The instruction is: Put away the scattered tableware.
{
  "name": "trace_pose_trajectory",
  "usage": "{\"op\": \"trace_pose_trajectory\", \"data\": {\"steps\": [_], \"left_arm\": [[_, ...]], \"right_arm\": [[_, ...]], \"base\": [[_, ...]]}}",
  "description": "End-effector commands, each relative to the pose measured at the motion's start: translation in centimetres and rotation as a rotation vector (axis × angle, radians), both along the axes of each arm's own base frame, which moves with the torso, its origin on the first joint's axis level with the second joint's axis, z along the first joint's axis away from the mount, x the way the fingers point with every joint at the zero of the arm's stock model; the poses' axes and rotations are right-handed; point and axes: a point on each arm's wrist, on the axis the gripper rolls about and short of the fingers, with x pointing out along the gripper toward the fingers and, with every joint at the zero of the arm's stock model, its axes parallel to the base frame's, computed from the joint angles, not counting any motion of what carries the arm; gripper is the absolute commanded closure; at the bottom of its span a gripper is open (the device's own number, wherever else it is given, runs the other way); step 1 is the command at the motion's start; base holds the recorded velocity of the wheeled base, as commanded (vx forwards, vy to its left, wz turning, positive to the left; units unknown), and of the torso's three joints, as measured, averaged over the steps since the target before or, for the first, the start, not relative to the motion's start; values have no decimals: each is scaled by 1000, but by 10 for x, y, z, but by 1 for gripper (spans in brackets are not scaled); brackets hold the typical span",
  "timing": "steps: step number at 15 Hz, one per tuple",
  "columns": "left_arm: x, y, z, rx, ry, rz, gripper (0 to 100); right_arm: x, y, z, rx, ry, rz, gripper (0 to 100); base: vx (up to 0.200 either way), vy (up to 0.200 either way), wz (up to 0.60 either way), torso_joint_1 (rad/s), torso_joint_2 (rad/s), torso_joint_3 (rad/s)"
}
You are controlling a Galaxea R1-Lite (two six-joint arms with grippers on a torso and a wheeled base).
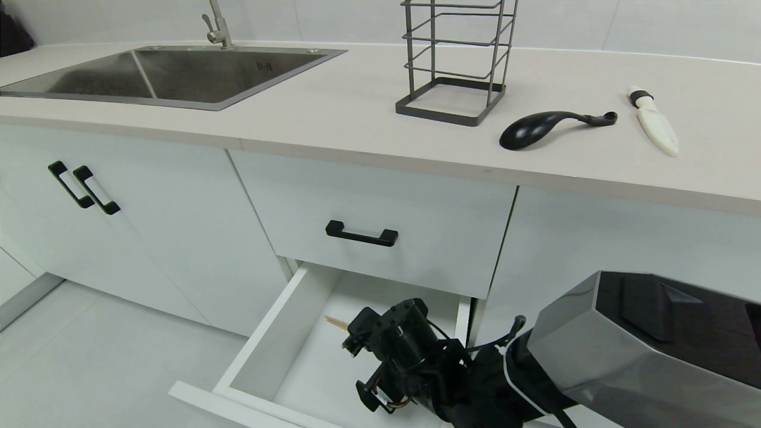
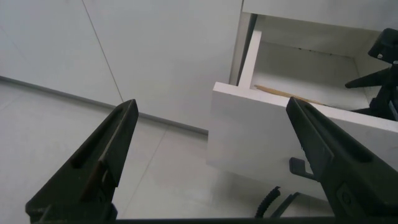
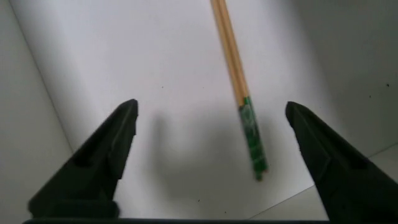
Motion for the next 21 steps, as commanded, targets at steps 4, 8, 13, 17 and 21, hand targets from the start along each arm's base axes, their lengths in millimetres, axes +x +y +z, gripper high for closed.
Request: {"op": "trace_pose_trajectory", "data": {"steps": [4,8,13,17,21], "left_arm": [[0,0,0,0,0,0,0],[0,0,0,0,0,0,0],[0,0,0,0,0,0,0],[0,0,0,0,0,0,0],[0,0,0,0,0,1,0]], "right_arm": [[-16,-1,44,82,-52,28,0],[-44,-20,90,152,-93,66,0],[-64,-41,118,286,-122,168,0],[-80,-65,116,442,-116,385,0],[-76,-82,127,461,-173,452,0]], "base": [[0,0,0,0,0,0],[0,0,0,0,0,0],[0,0,0,0,0,0],[0,0,0,0,0,0],[0,0,0,0,0,0]]}}
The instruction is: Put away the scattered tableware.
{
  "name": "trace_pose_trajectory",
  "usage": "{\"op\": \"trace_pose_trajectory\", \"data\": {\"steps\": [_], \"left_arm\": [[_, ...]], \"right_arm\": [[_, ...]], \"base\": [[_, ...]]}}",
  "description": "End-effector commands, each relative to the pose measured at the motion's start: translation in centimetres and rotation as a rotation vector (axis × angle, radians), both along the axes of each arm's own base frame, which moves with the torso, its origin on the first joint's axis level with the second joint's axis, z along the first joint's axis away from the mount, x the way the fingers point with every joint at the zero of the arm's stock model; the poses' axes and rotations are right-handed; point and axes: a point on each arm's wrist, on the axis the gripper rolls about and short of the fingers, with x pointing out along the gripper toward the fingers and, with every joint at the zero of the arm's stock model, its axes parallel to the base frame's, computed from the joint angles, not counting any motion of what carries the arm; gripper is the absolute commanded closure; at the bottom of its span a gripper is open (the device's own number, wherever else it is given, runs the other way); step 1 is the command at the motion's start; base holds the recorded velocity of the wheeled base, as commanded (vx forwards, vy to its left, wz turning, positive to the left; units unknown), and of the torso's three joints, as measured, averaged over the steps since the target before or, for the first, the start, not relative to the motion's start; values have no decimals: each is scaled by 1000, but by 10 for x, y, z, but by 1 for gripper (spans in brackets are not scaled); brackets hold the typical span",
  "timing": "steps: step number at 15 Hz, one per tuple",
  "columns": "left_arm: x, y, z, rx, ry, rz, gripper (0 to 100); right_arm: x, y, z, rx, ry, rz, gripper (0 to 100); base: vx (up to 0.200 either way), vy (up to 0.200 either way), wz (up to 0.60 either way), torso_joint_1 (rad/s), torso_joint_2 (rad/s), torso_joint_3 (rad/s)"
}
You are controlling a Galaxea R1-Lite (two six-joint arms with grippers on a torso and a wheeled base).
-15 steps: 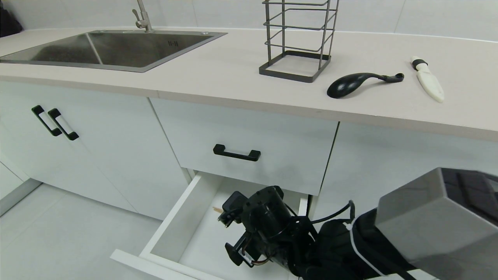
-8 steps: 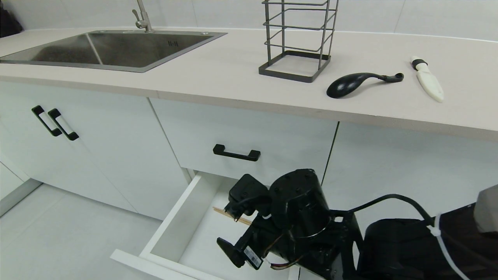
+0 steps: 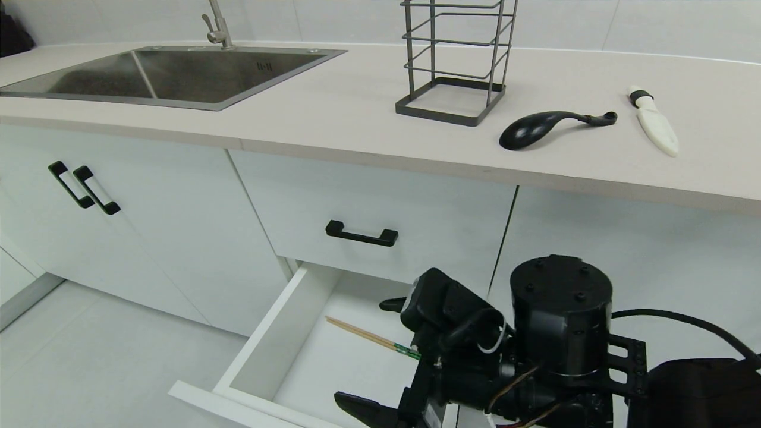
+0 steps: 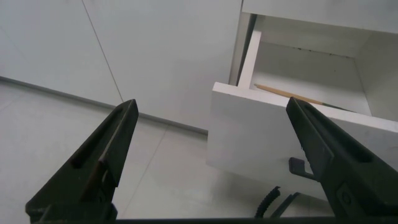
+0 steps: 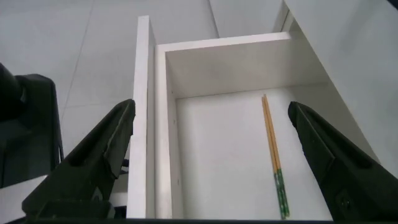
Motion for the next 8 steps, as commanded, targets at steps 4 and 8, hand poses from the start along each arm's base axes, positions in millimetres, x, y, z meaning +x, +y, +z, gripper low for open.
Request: {"op": "trace_pose_trajectory", "data": {"steps": [4,8], "left_arm": [[0,0,0,0,1,-1,0],[0,0,0,0,1,-1,0]], "right_arm": [[-5,-38,18,33,-34,-27,0],[-24,-70,-4,-29,35,34,0]], "base": [[0,0,0,0,0,0],[0,0,0,0,0,0]]}}
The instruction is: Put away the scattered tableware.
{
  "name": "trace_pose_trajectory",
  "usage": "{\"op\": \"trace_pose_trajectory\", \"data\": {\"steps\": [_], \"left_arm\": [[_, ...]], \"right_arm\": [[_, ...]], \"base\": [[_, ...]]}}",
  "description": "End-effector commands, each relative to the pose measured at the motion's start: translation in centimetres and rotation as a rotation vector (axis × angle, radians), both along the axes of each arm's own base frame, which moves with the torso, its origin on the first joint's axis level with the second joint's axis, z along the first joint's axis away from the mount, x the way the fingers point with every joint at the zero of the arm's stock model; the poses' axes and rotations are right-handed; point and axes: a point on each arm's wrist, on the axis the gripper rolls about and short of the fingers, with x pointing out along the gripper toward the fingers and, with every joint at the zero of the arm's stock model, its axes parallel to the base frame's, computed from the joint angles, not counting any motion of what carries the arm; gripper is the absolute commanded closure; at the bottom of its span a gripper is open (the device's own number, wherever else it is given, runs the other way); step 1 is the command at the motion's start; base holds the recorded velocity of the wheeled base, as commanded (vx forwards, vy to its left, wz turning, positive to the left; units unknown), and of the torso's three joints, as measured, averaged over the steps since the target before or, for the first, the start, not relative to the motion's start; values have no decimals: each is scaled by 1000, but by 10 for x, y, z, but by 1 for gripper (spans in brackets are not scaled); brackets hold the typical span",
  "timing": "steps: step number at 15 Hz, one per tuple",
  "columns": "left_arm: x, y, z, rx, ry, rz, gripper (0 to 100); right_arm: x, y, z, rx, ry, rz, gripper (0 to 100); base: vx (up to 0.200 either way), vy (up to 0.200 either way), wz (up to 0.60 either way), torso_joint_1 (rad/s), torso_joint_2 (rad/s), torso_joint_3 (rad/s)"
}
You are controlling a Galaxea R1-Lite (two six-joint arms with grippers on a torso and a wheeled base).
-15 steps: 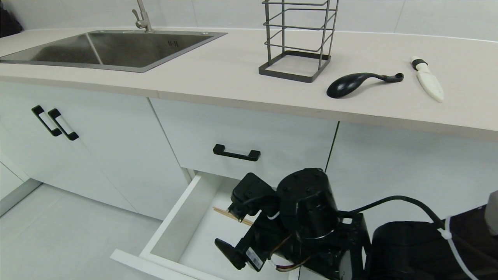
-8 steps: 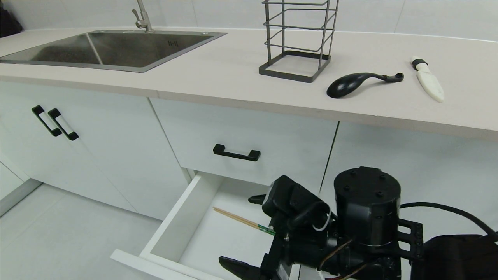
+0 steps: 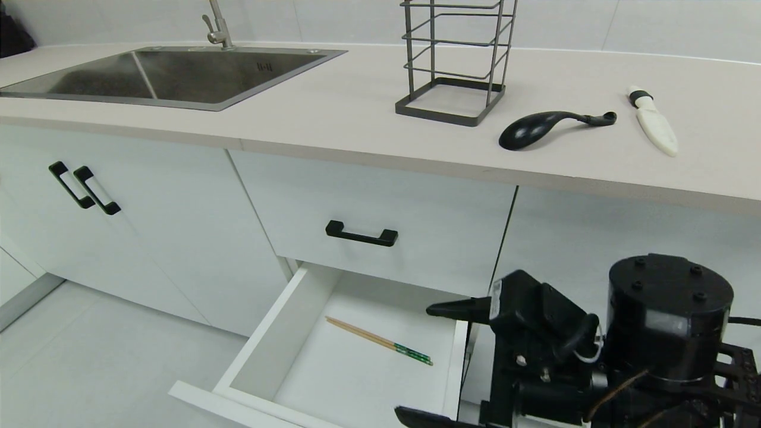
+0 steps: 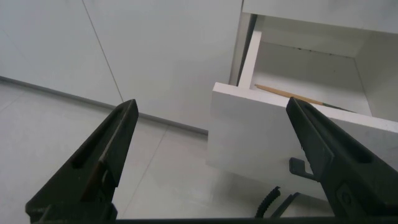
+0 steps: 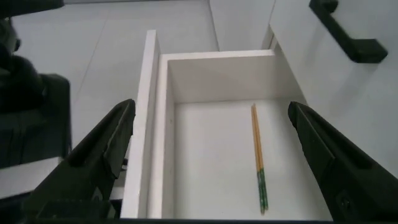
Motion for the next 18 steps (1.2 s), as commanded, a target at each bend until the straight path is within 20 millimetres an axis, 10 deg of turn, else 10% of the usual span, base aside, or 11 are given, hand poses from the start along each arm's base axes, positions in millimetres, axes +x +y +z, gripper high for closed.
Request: {"op": "trace_pose_trajectory", "data": {"steps": [1,18], "left_arm": [[0,0,0,0,1,0,0],[0,0,0,0,1,0,0]], "right_arm": [[-13,-18,-16,-52,45,-1,0],[-16,10,-28,-37,122,-140,0]], "base": [[0,0,0,0,0,0],[0,0,0,0,0,0]]}}
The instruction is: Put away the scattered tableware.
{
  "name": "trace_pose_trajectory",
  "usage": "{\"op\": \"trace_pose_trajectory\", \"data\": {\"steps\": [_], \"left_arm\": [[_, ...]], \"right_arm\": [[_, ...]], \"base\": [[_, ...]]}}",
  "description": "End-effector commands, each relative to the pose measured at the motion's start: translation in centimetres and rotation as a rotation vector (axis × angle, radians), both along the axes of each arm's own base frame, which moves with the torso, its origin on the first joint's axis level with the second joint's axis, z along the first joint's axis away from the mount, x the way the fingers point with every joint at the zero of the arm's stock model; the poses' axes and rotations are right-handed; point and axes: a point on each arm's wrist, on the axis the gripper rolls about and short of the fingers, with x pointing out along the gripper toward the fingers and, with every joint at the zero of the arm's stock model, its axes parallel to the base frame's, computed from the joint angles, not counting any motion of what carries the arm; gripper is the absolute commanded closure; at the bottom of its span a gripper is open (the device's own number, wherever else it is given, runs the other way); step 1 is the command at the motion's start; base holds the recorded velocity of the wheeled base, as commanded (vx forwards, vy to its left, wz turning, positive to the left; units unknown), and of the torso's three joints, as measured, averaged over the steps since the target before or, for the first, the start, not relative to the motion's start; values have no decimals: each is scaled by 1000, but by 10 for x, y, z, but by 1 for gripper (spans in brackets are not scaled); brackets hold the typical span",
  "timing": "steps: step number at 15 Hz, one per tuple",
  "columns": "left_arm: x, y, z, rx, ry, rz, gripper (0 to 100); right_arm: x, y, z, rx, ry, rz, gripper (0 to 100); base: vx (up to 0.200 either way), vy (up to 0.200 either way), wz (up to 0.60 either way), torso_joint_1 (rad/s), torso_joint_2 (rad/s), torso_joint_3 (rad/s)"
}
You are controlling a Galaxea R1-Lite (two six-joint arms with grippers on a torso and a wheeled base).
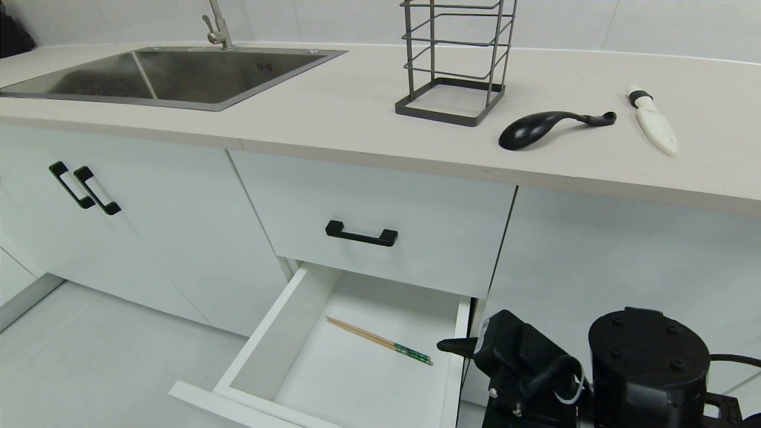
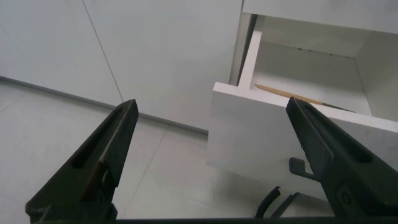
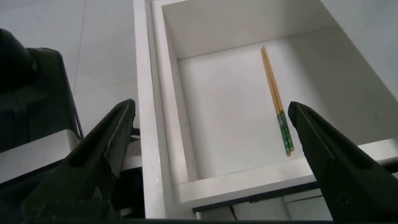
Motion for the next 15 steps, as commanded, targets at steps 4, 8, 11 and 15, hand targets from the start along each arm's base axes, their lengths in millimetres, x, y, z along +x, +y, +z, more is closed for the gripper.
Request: {"op": "trace_pose_trajectory", "data": {"steps": [4,8,11,15], "left_arm": [[0,0,0,0,1,0,0],[0,0,0,0,1,0,0],[0,0,0,0,1,0,0],[0,0,0,0,1,0,0]], "right_arm": [[-2,6,0,-1,-4,17,0],[-4,8,-3,-14,4,28,0],[-7,12,-6,-22,9,40,0],[-6,15,-4,-14,4,43,0]], "base": [[0,0,0,0,0,0],[0,0,0,52,-76,-11],[0,0,0,222,-67,-121],[0,0,0,232,-538,-212]]}}
